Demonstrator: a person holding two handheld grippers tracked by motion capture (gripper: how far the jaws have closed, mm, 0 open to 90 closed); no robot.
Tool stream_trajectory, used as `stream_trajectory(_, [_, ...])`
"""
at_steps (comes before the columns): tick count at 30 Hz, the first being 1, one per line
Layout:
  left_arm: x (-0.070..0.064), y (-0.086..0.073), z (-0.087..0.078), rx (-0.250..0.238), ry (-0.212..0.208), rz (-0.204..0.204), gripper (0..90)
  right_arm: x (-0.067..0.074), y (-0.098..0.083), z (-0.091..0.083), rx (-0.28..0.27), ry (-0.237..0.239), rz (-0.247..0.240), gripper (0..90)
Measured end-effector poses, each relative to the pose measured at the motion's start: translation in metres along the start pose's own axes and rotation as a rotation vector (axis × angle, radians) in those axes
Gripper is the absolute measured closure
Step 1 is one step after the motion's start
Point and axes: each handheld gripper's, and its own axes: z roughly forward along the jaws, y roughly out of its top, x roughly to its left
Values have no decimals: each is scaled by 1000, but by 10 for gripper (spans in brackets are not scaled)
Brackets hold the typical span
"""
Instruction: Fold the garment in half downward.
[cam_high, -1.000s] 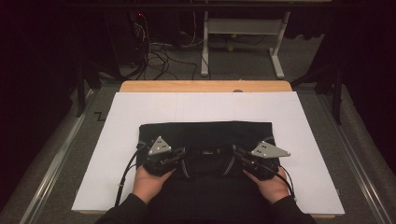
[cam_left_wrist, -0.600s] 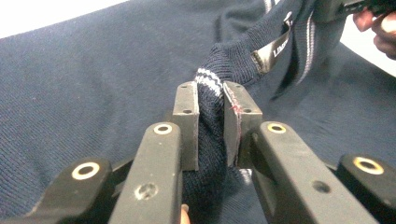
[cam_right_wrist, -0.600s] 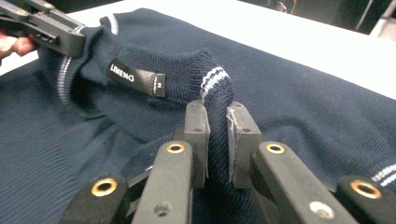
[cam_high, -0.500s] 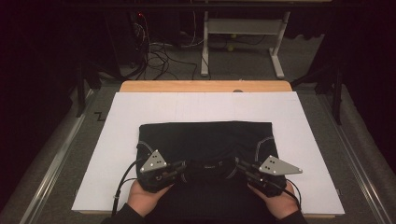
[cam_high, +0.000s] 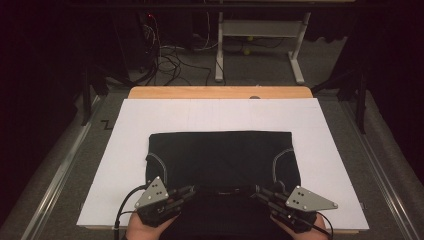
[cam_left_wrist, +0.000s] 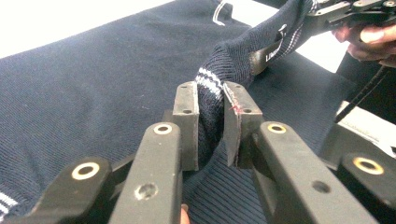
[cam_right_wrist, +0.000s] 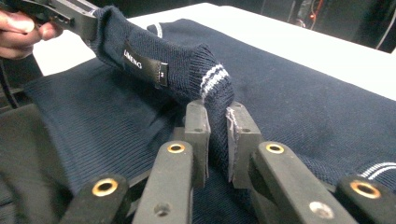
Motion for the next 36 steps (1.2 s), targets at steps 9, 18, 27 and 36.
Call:
stream_trajectory(9, [-6,-18,5,83,-13,-2,733,10,-13,-3,55,18,8,812])
stream_trajectory(18, [0,-19,-3,29,12,-40,576,10,-18,-6,63,40,49,682])
stream_trajectory(27, [16,-22,-4,25,45,-77,513,-1,-21,-9,34,-28,101,566])
stream_trajectory(36, [34,-28,2,64,109,-39,391,-16,-26,-3,47,-108,146,435])
